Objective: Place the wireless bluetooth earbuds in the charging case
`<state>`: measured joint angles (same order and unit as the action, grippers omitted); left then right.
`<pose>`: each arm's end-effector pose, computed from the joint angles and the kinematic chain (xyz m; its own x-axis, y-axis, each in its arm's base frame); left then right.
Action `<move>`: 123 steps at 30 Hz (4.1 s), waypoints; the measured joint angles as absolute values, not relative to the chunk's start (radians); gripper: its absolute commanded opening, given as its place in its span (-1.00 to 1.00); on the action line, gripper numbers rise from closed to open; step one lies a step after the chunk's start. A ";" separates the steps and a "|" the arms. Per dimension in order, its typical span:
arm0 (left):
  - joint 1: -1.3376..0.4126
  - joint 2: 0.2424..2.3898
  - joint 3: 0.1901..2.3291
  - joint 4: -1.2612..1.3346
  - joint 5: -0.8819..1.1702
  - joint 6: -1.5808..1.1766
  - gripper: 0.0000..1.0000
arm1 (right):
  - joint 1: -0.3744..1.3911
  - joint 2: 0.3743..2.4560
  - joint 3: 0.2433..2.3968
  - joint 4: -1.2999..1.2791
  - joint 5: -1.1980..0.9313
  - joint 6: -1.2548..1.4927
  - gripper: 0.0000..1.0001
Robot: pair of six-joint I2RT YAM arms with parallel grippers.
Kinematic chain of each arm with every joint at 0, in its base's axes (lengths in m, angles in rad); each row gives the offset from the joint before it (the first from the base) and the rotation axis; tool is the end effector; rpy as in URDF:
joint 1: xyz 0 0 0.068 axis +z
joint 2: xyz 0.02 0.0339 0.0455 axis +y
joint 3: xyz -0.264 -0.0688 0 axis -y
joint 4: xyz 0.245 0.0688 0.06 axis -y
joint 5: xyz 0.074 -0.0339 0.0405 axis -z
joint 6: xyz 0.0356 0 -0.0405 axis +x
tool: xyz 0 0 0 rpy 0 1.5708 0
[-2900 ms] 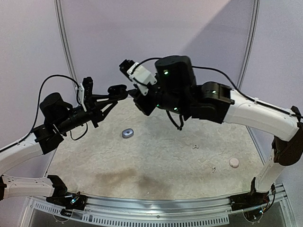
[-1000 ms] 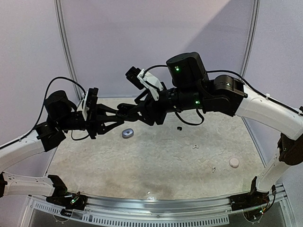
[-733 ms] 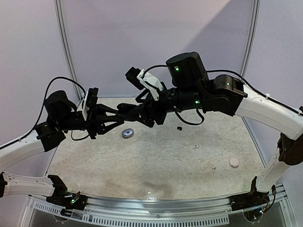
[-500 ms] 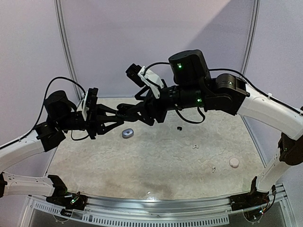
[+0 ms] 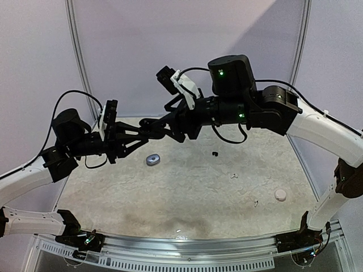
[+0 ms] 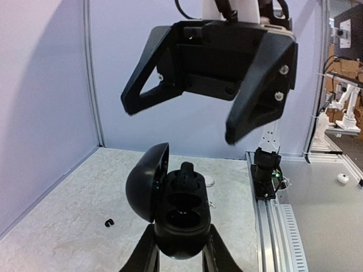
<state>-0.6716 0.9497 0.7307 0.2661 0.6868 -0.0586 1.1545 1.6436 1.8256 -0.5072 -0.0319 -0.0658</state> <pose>0.1582 -0.1545 0.3383 -0.0204 -0.0416 -0.9989 0.9775 0.2092 -0.0287 0.1498 0.3417 0.4451 -0.0680 -0.3163 -0.9462 -0.9328 0.3565 -0.0521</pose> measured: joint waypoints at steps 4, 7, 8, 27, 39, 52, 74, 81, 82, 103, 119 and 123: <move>-0.672 0.932 0.712 0.269 0.612 -0.102 -1.00 | 1.062 1.585 1.786 -0.443 -0.002 0.056 0.43; -0.672 0.923 0.696 0.267 0.551 -0.125 -1.00 | 0.934 1.496 1.703 -0.400 0.065 0.200 0.26; -0.672 0.922 0.693 0.266 0.537 -0.130 -1.00 | 0.902 1.478 1.686 -0.401 0.096 0.237 0.23; -0.666 0.875 0.645 0.264 0.434 -0.169 -1.00 | 0.599 2.127 1.908 -0.892 0.277 0.716 -0.09; -0.643 0.855 0.622 0.264 0.429 -0.169 -1.00 | 0.588 2.371 2.012 -0.932 0.204 0.748 -0.44; -0.622 0.855 0.622 0.265 0.428 -0.165 -1.00 | 0.579 2.406 2.021 -0.911 0.140 0.766 -0.67; -0.620 0.865 0.622 0.266 0.429 -0.147 -1.00 | 0.594 2.362 1.946 -0.871 0.079 0.757 -0.64; -0.619 0.865 0.622 0.265 0.430 -0.143 -1.00 | 0.600 2.342 1.919 -0.873 0.035 0.756 -0.63; -0.619 0.865 0.622 0.265 0.430 -0.142 -1.00 | 0.600 2.342 1.919 -0.874 0.028 0.756 -0.63; -0.619 0.865 0.622 0.264 0.433 -0.142 -1.00 | 0.625 2.339 1.919 -0.922 -0.062 0.720 -0.87; -0.619 0.865 0.622 0.264 0.436 -0.132 -1.00 | 0.649 2.180 1.757 -0.832 -0.055 0.596 -0.98; -0.619 0.865 0.622 0.272 0.445 -0.123 -1.00 | 0.665 2.045 1.748 -0.815 -0.026 0.538 -0.99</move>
<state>-0.6186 0.8654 0.6216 0.2722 0.4450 -0.1234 0.6647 2.0445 1.7481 -0.8146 -0.0261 0.5385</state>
